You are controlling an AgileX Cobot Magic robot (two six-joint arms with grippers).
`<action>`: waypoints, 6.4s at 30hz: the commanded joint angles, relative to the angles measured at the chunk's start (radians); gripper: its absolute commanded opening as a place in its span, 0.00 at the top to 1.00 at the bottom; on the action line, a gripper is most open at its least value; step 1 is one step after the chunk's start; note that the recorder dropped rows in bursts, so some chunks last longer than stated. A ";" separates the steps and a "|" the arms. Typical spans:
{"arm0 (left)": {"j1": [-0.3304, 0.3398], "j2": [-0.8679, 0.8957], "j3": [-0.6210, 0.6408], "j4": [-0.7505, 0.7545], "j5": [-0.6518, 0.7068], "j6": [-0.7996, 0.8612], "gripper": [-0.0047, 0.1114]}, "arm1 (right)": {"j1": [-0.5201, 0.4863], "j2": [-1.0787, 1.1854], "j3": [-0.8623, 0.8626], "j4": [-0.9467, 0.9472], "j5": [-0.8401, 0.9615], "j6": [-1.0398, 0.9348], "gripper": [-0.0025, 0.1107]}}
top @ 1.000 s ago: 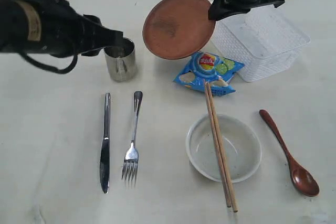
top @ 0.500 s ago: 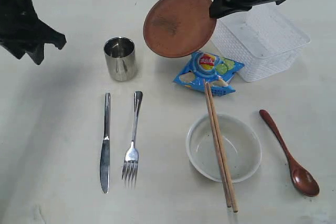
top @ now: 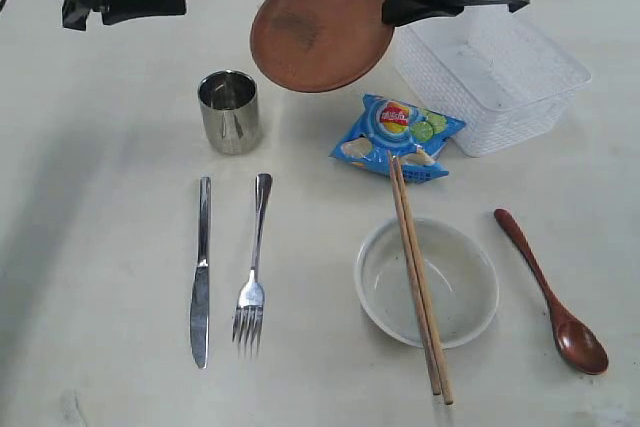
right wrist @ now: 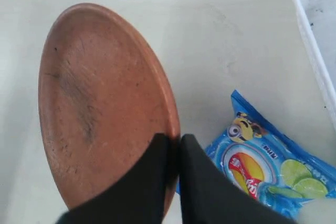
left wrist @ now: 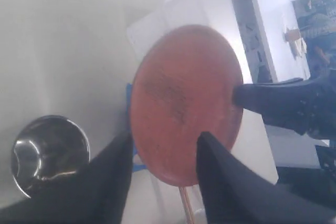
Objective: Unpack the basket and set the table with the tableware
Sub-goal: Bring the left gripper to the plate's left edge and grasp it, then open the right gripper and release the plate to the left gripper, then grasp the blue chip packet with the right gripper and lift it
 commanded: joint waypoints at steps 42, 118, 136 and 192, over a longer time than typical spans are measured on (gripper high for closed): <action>-0.180 0.042 0.078 -0.170 -0.158 0.221 0.47 | -0.006 -0.009 -0.001 0.250 0.042 -0.147 0.98; -0.068 0.063 0.078 -0.217 -0.044 0.198 0.96 | 0.105 0.046 -0.001 -0.380 0.165 -0.348 0.46; -0.068 0.063 0.078 -0.217 -0.044 0.191 0.96 | 0.110 0.212 -0.001 -0.409 0.044 -0.356 0.48; -0.312 0.076 -0.017 -0.054 -0.354 0.084 0.96 | -0.107 -0.150 -0.186 -0.562 0.142 -0.096 0.98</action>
